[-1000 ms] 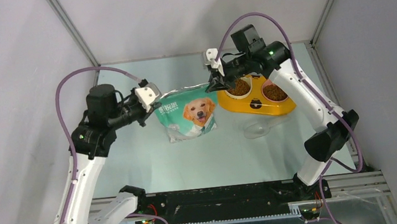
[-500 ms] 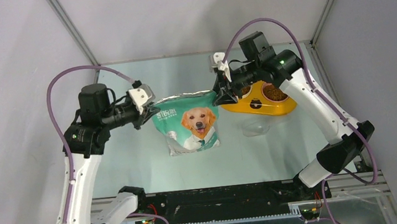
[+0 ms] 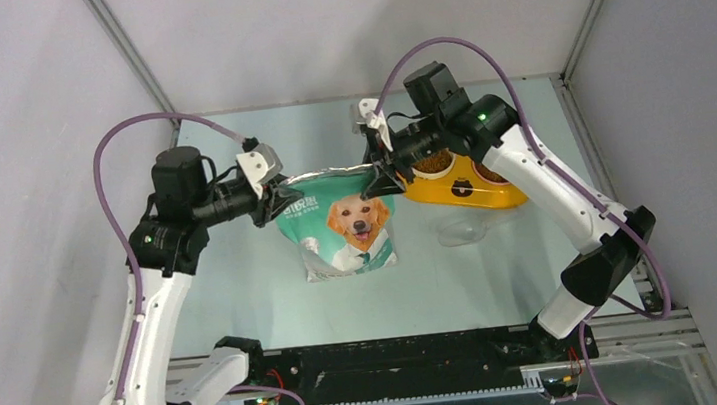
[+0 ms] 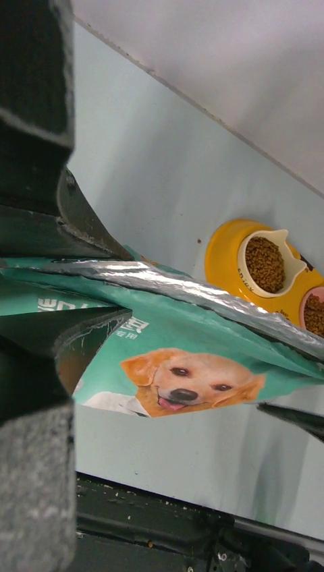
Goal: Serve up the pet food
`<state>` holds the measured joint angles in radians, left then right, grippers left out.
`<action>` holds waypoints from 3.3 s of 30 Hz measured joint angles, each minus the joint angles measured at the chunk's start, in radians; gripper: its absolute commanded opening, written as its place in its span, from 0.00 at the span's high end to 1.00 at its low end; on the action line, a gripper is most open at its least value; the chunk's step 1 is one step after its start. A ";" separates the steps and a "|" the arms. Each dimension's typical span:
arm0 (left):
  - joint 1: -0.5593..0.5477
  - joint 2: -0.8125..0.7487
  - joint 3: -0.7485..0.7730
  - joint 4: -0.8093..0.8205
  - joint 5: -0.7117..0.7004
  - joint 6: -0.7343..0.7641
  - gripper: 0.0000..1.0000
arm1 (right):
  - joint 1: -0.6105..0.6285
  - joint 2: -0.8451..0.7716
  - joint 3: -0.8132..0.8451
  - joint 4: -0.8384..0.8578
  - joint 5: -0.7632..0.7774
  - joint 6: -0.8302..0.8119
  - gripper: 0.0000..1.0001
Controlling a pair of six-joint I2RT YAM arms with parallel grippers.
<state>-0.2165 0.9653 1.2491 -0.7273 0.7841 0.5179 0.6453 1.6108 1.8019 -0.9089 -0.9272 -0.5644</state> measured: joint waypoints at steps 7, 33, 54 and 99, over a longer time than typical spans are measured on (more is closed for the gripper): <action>-0.022 0.012 0.000 0.012 0.015 -0.003 0.99 | 0.008 0.021 0.028 0.057 0.042 0.071 1.00; -0.115 0.172 0.123 -0.073 0.004 0.088 1.00 | -0.019 -0.055 -0.025 0.051 0.214 0.066 0.88; -0.182 0.253 0.188 -0.079 0.038 0.060 0.93 | 0.114 -0.036 0.010 0.054 0.284 -0.050 0.62; -0.208 0.245 0.208 -0.044 -0.088 -0.020 0.90 | 0.128 -0.038 -0.009 0.093 0.504 -0.128 1.00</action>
<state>-0.4248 1.2102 1.4567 -0.7715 0.6964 0.4980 0.7731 1.5726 1.7927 -0.8162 -0.4232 -0.6926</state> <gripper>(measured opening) 0.249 0.015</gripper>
